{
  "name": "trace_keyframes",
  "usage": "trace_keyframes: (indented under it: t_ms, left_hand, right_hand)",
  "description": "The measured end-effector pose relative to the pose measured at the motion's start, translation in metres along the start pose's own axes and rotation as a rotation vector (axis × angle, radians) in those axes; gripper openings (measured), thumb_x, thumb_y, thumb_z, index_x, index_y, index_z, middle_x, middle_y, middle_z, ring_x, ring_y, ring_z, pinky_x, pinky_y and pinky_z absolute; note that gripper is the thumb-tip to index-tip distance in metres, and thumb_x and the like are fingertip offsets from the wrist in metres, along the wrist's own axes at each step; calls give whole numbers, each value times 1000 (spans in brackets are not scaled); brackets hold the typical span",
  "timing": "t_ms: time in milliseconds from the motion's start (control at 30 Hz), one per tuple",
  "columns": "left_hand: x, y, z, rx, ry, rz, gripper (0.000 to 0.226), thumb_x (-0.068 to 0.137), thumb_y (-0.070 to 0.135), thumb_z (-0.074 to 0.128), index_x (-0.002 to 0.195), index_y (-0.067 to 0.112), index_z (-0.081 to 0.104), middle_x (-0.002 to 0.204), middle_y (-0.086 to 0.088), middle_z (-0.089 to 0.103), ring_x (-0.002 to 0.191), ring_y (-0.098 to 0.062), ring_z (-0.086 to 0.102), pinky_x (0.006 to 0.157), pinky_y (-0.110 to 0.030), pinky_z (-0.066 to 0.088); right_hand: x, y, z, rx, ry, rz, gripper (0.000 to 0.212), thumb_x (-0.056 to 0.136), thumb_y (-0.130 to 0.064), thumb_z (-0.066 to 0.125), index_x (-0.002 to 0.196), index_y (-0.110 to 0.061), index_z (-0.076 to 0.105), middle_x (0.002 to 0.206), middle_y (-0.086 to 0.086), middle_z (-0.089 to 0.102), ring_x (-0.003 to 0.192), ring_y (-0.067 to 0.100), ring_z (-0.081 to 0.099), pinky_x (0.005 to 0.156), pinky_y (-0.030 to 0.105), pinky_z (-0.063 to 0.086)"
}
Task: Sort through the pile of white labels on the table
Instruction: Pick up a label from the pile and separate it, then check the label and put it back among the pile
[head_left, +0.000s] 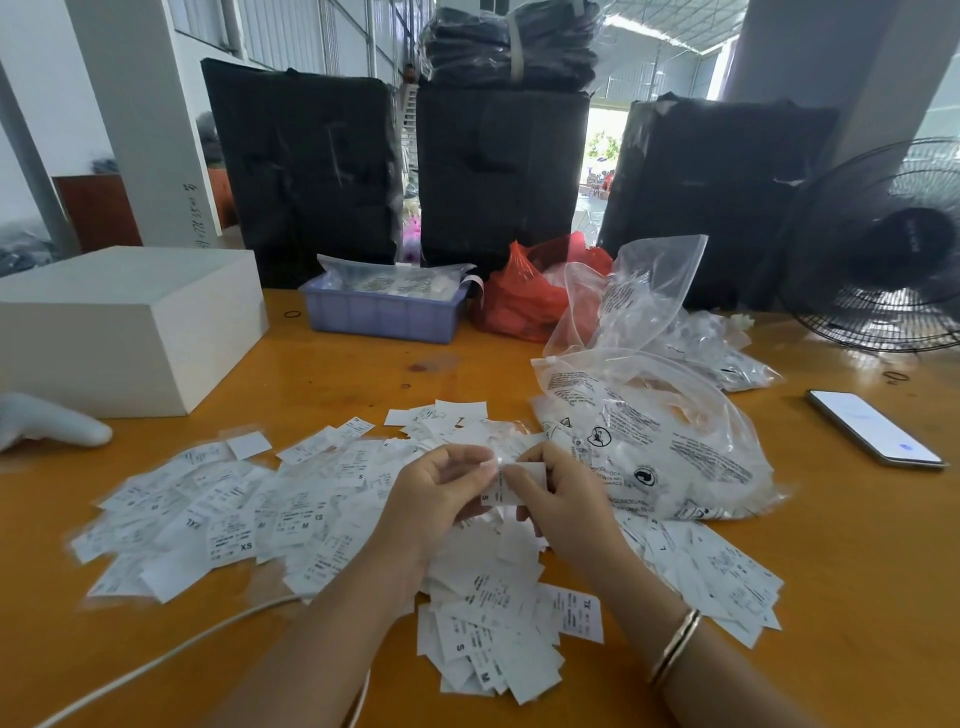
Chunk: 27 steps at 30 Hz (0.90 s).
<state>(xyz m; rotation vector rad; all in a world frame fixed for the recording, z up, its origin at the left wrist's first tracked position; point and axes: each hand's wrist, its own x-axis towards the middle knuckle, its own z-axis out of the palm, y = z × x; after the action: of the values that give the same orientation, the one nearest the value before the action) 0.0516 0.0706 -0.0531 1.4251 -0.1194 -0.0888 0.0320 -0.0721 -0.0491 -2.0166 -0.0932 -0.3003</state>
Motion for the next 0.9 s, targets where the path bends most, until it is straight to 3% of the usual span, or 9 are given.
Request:
trace_keyframes:
  t_ms: [100, 167, 267, 433, 567, 633, 700, 800, 900]
  left_hand:
    - [0, -1, 0, -10, 35, 4, 12, 83, 13, 70, 88, 23, 73, 86, 6, 74, 79, -11, 71, 63, -18, 53]
    - [1, -2, -1, -38, 94, -15, 12, 82, 16, 71, 90, 25, 72, 85, 8, 74, 78, -11, 71, 64, -21, 54]
    - [3, -4, -2, -82, 126, -44, 14, 81, 18, 73, 93, 24, 71, 87, 3, 74, 78, -15, 72, 66, -27, 56]
    - [-1, -6, 1, 48, 99, -5, 16, 81, 23, 74, 94, 30, 68, 95, 1, 71, 77, -14, 72, 60, -23, 55]
    - [1, -5, -1, 15, 157, -1, 16, 82, 23, 73, 94, 32, 67, 98, -1, 70, 83, -18, 70, 64, -27, 58]
    - [3, -6, -2, -9, 177, -7, 16, 81, 22, 73, 93, 31, 68, 101, -1, 70, 86, -18, 70, 72, -32, 59]
    - [4, -6, -4, -39, 184, -15, 16, 81, 19, 74, 93, 28, 69, 104, -2, 70, 87, -18, 71, 80, -36, 58]
    - [8, -3, -10, -53, 227, -12, 16, 81, 19, 74, 92, 28, 68, 103, -1, 70, 87, -17, 71, 75, -32, 58]
    - [13, 6, -24, 193, 392, 83, 18, 82, 26, 72, 93, 35, 60, 98, 7, 64, 81, -12, 64, 61, -25, 54]
  right_hand:
    - [-2, -1, 4, 79, -78, 19, 7, 98, -26, 45, 95, -22, 50, 66, -2, 57, 46, -3, 46, 44, 14, 36]
    - [-1, 0, 5, 162, -46, 44, 7, 99, -23, 43, 97, -25, 49, 67, -1, 59, 49, 0, 49, 46, 14, 37]
    - [2, 2, 1, 255, 65, 83, 5, 96, -15, 51, 91, -15, 54, 62, -1, 62, 49, 6, 53, 45, 15, 39]
    - [1, 5, 10, 280, 52, 86, 8, 89, -14, 64, 81, -12, 63, 55, -6, 60, 45, 4, 51, 44, 14, 38]
    - [-1, 5, 10, -3, 114, -62, 13, 90, -18, 61, 87, -29, 67, 65, -19, 62, 57, -2, 56, 53, 11, 41]
    - [-5, 5, 12, -183, 81, -201, 21, 92, -18, 58, 106, -30, 69, 82, -21, 65, 68, -1, 57, 60, 13, 44]
    - [-8, 7, 16, -319, 4, -282, 34, 95, -20, 52, 127, -30, 59, 101, -13, 65, 78, 3, 56, 68, 23, 49]
    - [-6, 8, 19, -481, -57, -362, 46, 97, -20, 46, 139, -36, 43, 112, -12, 58, 90, 7, 53, 74, 26, 49]
    - [-1, 5, 10, -480, -27, -403, 43, 97, -18, 47, 137, -33, 46, 121, -9, 57, 95, 6, 55, 85, 27, 51]
